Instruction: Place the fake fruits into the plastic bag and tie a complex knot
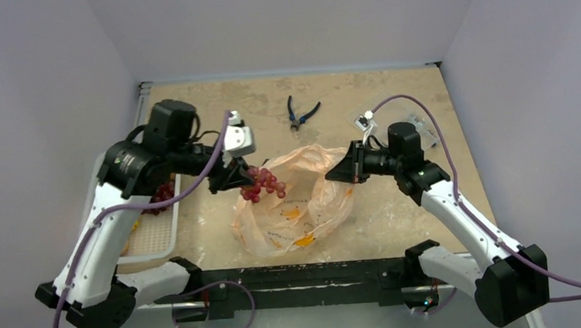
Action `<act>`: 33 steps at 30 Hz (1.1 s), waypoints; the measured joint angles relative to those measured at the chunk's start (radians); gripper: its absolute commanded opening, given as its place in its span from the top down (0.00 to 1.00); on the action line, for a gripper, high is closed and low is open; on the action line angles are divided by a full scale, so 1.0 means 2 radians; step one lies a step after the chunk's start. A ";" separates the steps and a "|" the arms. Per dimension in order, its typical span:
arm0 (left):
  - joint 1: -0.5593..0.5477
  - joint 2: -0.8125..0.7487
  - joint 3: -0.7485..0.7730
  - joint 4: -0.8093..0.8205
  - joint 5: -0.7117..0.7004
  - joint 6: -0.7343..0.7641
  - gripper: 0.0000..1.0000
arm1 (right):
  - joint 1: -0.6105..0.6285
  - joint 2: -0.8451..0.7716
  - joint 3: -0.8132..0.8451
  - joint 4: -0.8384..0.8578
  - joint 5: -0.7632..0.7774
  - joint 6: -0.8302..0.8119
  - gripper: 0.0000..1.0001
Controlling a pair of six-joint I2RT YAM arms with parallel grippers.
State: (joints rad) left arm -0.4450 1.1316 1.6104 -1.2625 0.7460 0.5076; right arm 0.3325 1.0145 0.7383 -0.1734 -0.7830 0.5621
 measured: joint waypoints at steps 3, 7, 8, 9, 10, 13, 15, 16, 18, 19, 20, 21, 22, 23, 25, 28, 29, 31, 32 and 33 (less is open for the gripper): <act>-0.078 0.040 0.001 0.036 -0.019 -0.023 1.00 | 0.000 0.001 -0.009 0.010 -0.004 0.015 1.00; -0.132 0.124 -0.025 0.095 -0.072 -0.031 0.97 | -0.006 0.006 -0.019 0.022 -0.011 0.037 1.00; -0.138 0.147 -0.037 0.109 -0.088 -0.031 0.96 | -0.008 0.006 -0.022 0.025 -0.012 0.042 1.00; -0.143 0.168 -0.049 0.122 -0.105 -0.030 0.94 | -0.010 0.006 -0.026 0.028 -0.013 0.047 1.00; -0.146 0.185 -0.062 0.134 -0.122 -0.028 0.93 | -0.011 0.006 -0.031 0.033 -0.015 0.052 1.00; -0.151 0.227 -0.088 0.160 -0.168 -0.016 0.81 | -0.014 0.008 -0.048 0.045 -0.023 0.069 1.00; -0.152 0.248 -0.091 0.168 -0.192 -0.006 0.62 | -0.014 0.013 -0.054 0.047 -0.025 0.077 1.00; -0.152 0.256 -0.091 0.173 -0.201 -0.002 0.53 | -0.014 0.015 -0.055 0.047 -0.025 0.080 1.00; -0.153 0.271 -0.089 0.177 -0.216 0.003 0.28 | -0.014 0.020 -0.057 0.053 -0.025 0.087 1.00; -0.154 0.277 -0.087 0.177 -0.220 0.004 0.24 | -0.015 0.022 -0.059 0.059 -0.026 0.092 1.00; -0.155 0.279 -0.086 0.177 -0.220 0.006 0.23 | -0.016 0.023 -0.063 0.066 -0.026 0.097 1.00; -0.157 0.279 -0.085 0.174 -0.219 0.005 0.21 | -0.016 0.023 -0.067 0.070 -0.026 0.101 1.00; -0.159 0.279 -0.080 0.167 -0.214 0.005 0.19 | -0.017 0.023 -0.072 0.074 -0.026 0.105 1.00; -0.160 0.278 -0.071 0.159 -0.205 0.004 0.19 | -0.017 0.023 -0.077 0.076 -0.026 0.109 1.00; -0.162 0.271 -0.055 0.145 -0.187 0.002 0.17 | -0.018 0.023 -0.087 0.079 -0.026 0.114 1.00; -0.159 0.233 -0.032 0.131 -0.152 -0.012 0.12 | -0.019 0.023 -0.092 0.079 -0.025 0.115 1.00; -0.154 0.211 -0.028 0.130 -0.136 -0.020 0.12 | -0.019 0.023 -0.092 0.080 -0.025 0.114 1.00; -0.127 0.159 -0.018 0.130 -0.101 -0.043 0.12 | -0.019 0.023 -0.092 0.080 -0.023 0.109 1.00; -0.102 0.134 -0.010 0.130 -0.090 -0.054 0.12 | -0.019 0.023 -0.092 0.080 -0.023 0.107 1.00; -0.069 0.112 -0.002 0.131 -0.084 -0.064 0.12 | -0.019 0.022 -0.092 0.080 -0.022 0.104 1.00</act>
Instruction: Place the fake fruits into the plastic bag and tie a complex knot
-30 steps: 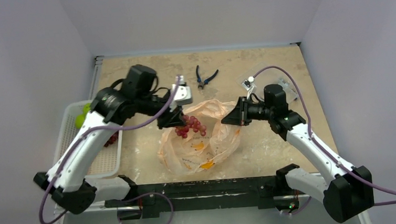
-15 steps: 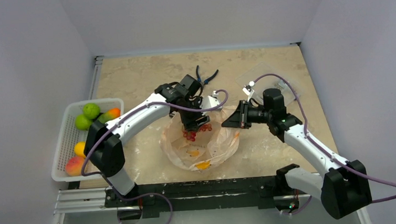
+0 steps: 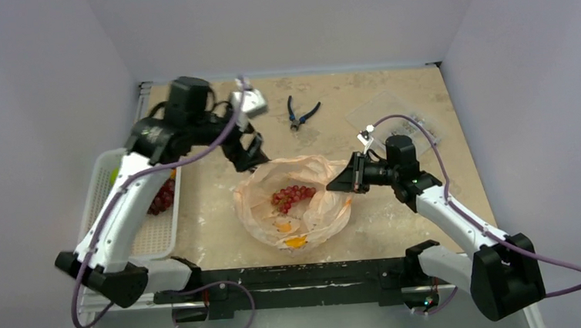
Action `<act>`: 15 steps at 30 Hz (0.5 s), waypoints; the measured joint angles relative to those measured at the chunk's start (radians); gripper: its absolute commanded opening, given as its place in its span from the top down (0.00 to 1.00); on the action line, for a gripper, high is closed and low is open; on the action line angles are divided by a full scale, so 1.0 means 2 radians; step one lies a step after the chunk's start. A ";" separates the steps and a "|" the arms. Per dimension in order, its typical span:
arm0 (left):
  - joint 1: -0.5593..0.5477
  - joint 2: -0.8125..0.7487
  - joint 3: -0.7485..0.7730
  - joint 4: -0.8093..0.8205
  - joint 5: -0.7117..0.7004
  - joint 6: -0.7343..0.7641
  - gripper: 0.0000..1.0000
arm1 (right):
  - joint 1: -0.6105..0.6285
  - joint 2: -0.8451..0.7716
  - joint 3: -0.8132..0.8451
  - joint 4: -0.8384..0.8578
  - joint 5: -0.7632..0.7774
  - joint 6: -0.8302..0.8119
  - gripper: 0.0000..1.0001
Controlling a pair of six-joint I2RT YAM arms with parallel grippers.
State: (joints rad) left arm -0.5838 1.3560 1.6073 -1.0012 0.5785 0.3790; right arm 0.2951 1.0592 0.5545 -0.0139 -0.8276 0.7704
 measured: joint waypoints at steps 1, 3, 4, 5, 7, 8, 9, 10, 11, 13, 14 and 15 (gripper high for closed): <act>0.036 -0.017 0.008 0.001 0.000 -0.007 0.11 | 0.000 0.000 0.000 0.000 0.000 -0.003 1.00; 0.119 -0.041 0.019 0.000 -0.012 -0.020 0.10 | 0.000 -0.001 0.000 0.000 0.000 -0.007 1.00; 0.160 -0.047 0.020 -0.002 -0.023 -0.026 0.08 | 0.000 -0.002 0.000 0.000 0.000 -0.009 1.00; 0.200 -0.049 0.020 -0.006 -0.034 -0.031 0.07 | 0.000 -0.003 0.000 0.000 -0.001 -0.011 1.00; 0.276 -0.043 0.016 -0.014 -0.054 -0.039 0.00 | 0.000 -0.006 0.001 -0.001 -0.001 -0.016 1.00; 0.313 -0.038 0.012 -0.016 -0.066 -0.041 0.00 | 0.000 -0.007 0.002 -0.001 -0.001 -0.018 1.00; 0.347 -0.033 0.006 -0.017 -0.083 -0.043 0.00 | 0.000 -0.007 0.003 -0.003 -0.001 -0.021 1.00; 0.377 -0.027 -0.001 -0.017 -0.103 -0.045 0.00 | 0.000 -0.007 0.004 -0.004 -0.001 -0.023 1.00; 0.402 -0.020 -0.006 -0.017 -0.126 -0.046 0.00 | 0.000 -0.007 0.005 -0.006 -0.001 -0.025 1.00; 0.437 -0.006 -0.012 -0.017 -0.168 -0.052 0.00 | 0.000 -0.006 0.008 -0.008 -0.001 -0.028 1.00; 0.451 0.003 -0.012 -0.017 -0.187 -0.056 0.00 | 0.000 -0.005 0.009 -0.008 -0.002 -0.029 1.00; 0.462 0.013 -0.012 -0.016 -0.202 -0.060 0.00 | 0.000 -0.003 0.011 -0.008 -0.002 -0.030 1.00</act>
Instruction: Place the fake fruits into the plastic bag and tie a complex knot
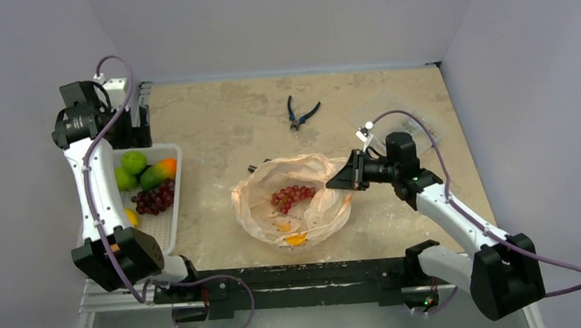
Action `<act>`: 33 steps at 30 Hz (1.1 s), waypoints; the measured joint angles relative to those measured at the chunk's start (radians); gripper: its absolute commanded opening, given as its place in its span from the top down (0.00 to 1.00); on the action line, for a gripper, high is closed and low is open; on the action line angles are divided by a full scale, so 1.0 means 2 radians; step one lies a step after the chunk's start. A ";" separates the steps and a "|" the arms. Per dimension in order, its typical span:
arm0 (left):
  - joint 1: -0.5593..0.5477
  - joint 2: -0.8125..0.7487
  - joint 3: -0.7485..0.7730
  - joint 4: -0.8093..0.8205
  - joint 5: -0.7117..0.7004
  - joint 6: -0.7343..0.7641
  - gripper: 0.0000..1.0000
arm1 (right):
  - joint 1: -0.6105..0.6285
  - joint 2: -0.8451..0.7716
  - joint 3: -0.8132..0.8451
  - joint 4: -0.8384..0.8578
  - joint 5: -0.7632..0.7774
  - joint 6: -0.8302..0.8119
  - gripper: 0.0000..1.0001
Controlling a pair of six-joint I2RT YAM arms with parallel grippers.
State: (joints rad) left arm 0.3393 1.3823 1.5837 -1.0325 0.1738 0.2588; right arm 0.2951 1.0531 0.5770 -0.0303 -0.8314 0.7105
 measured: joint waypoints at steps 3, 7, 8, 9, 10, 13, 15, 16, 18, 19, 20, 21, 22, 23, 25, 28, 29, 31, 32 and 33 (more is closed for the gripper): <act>0.023 0.031 -0.001 0.007 -0.034 -0.014 0.00 | 0.000 0.011 0.011 0.000 -0.001 -0.004 1.00; 0.037 0.067 -0.005 0.023 -0.065 -0.030 0.00 | 0.000 0.027 0.026 0.000 -0.001 -0.007 1.00; 0.039 0.075 -0.005 0.026 -0.070 -0.032 0.00 | 0.000 0.028 0.028 0.000 -0.001 -0.007 1.00; 0.041 0.084 -0.005 0.029 -0.075 -0.033 0.00 | 0.000 0.030 0.031 0.000 -0.002 -0.008 1.00; 0.044 0.094 -0.005 0.033 -0.078 -0.034 0.00 | 0.000 0.031 0.034 0.000 -0.002 -0.008 1.00; 0.054 0.120 -0.005 0.046 -0.081 -0.033 0.02 | 0.000 0.035 0.043 0.000 -0.004 -0.010 1.00; 0.060 0.139 -0.006 0.054 -0.082 -0.033 0.02 | 0.000 0.036 0.047 0.001 -0.005 -0.012 1.00; 0.060 0.148 -0.006 0.057 -0.083 -0.033 0.03 | 0.000 0.036 0.047 0.001 -0.005 -0.012 1.00; 0.063 0.163 -0.006 0.061 -0.083 -0.033 0.05 | 0.000 0.036 0.047 0.000 -0.005 -0.013 1.00; 0.063 0.172 -0.006 0.064 -0.082 -0.033 0.05 | 0.000 0.036 0.047 0.000 -0.005 -0.014 1.00; 0.063 0.180 -0.006 0.066 -0.081 -0.033 0.06 | 0.000 0.036 0.047 0.000 -0.006 -0.014 1.00; 0.063 0.186 -0.006 0.067 -0.080 -0.032 0.06 | 0.000 0.036 0.047 0.000 -0.007 -0.015 1.00; 0.063 0.193 -0.006 0.068 -0.080 -0.032 0.08 | 0.000 0.036 0.047 0.000 -0.008 -0.015 1.00; 0.063 0.201 -0.006 0.069 -0.079 -0.032 0.09 | 0.000 0.036 0.047 0.000 -0.009 -0.016 1.00; 0.063 0.214 -0.006 0.070 -0.078 -0.032 0.12 | 0.000 0.036 0.047 0.000 -0.009 -0.017 1.00; 0.063 0.227 -0.006 0.071 -0.075 -0.031 0.18 | 0.000 0.037 0.047 0.000 -0.009 -0.019 1.00; 0.063 0.230 -0.006 0.071 -0.073 -0.030 0.19 | 0.000 0.038 0.047 0.000 -0.009 -0.019 1.00; 0.063 0.233 -0.006 0.071 -0.070 -0.030 0.25 | 0.000 0.042 0.049 0.000 -0.010 -0.020 1.00; 0.063 0.234 -0.006 0.071 -0.068 -0.029 0.28 | 0.000 0.044 0.049 0.000 -0.010 -0.020 1.00; 0.063 0.234 -0.006 0.072 -0.066 -0.029 0.31 | 0.000 0.046 0.049 0.000 -0.010 -0.021 1.00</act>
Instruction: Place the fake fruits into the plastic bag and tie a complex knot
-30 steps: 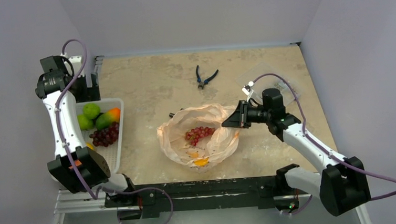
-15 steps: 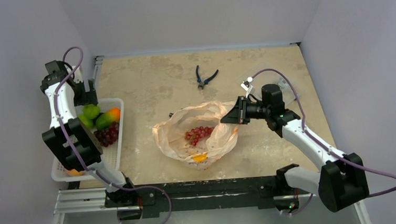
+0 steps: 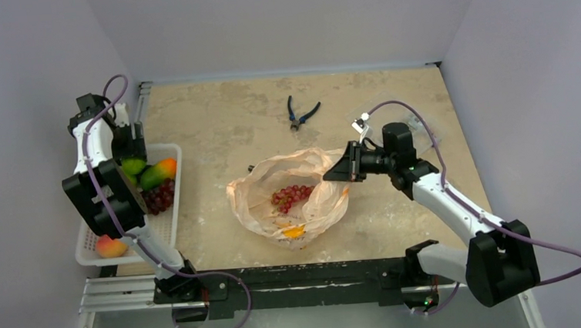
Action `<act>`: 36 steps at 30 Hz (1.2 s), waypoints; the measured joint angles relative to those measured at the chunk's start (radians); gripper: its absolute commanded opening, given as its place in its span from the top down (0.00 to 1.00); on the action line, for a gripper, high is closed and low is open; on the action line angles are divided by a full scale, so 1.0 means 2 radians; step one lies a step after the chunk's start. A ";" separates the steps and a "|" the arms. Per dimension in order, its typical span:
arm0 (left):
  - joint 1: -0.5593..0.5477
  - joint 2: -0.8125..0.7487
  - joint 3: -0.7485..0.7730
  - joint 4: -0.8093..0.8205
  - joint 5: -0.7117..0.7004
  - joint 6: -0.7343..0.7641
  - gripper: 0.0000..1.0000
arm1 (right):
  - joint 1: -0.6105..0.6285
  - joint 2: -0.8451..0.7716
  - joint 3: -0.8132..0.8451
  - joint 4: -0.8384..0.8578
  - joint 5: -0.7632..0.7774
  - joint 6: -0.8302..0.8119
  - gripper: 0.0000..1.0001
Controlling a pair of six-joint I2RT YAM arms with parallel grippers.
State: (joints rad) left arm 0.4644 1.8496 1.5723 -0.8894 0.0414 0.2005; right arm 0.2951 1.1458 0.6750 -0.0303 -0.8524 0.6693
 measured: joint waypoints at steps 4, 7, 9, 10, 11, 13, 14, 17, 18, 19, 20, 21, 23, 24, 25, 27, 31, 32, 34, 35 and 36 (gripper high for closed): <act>0.000 0.001 0.000 0.000 0.007 0.000 0.49 | 0.000 0.006 0.000 0.000 0.000 0.000 1.00; 0.001 0.001 0.000 -0.002 0.013 0.002 0.54 | 0.000 0.006 0.001 0.000 -0.001 -0.001 1.00; 0.001 0.000 0.001 -0.004 0.017 0.002 0.55 | 0.000 0.006 0.003 -0.001 -0.001 -0.003 1.00; 0.001 -0.003 0.001 -0.006 0.020 0.002 0.55 | 0.000 0.006 0.005 -0.001 -0.001 -0.004 1.00; 0.001 -0.007 0.001 -0.009 0.022 0.002 0.56 | 0.000 0.006 0.006 -0.001 -0.001 -0.005 1.00; 0.001 -0.019 0.001 -0.013 0.024 0.002 0.57 | 0.000 0.006 0.006 -0.001 -0.001 -0.008 1.00; 0.001 -0.028 0.001 -0.013 0.026 0.003 0.58 | 0.000 0.006 0.006 -0.001 -0.001 -0.008 1.00; 0.001 -0.068 0.005 -0.023 0.041 0.012 0.58 | 0.000 0.006 0.006 -0.002 -0.001 -0.011 1.00; -0.001 -0.087 0.009 -0.029 0.053 0.015 0.58 | 0.000 0.006 0.006 -0.003 -0.001 -0.012 1.00; -0.003 -0.101 0.013 -0.034 0.060 0.018 0.58 | 0.000 0.006 0.007 -0.004 -0.001 -0.014 1.00; -0.009 -0.120 0.017 -0.038 0.069 0.024 0.57 | 0.000 0.006 0.006 -0.005 -0.001 -0.016 1.00; -0.018 -0.140 0.020 -0.042 0.077 0.028 0.56 | 0.000 0.006 0.007 -0.007 0.000 -0.019 1.00; -0.058 -0.188 0.021 -0.048 0.099 0.039 0.56 | 0.000 0.006 0.010 -0.016 0.005 -0.034 1.00; -0.092 -0.217 0.021 -0.052 0.119 0.043 0.56 | 0.000 0.006 0.013 -0.023 0.009 -0.043 1.00; -0.115 -0.233 0.020 -0.052 0.133 0.046 0.54 | 0.000 0.006 0.016 -0.027 0.011 -0.048 1.00; -0.206 -0.290 0.003 -0.041 0.174 0.048 0.52 | 0.000 0.006 0.022 -0.035 0.013 -0.061 1.00; -0.380 -0.360 -0.044 -0.018 0.202 0.049 0.51 | 0.000 0.006 0.029 -0.049 0.017 -0.084 1.00; -0.423 -0.365 -0.053 -0.017 0.204 0.051 0.51 | 0.000 0.006 0.032 -0.055 0.018 -0.091 1.00; -0.497 -0.360 -0.064 -0.016 0.202 0.059 0.51 | 0.000 0.006 0.037 -0.064 0.023 -0.104 1.00; -0.526 -0.351 -0.067 -0.016 0.198 0.065 0.51 | 0.000 0.006 0.039 -0.068 0.024 -0.110 1.00; -0.546 -0.342 -0.071 -0.015 0.192 0.070 0.51 | 0.000 0.006 0.040 -0.070 0.025 -0.116 1.00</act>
State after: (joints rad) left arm -0.6285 1.1664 1.4311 -0.9192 0.4263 0.3397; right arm 0.2943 1.1584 0.7551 -0.1703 -0.8028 0.4377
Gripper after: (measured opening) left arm 0.593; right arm 0.008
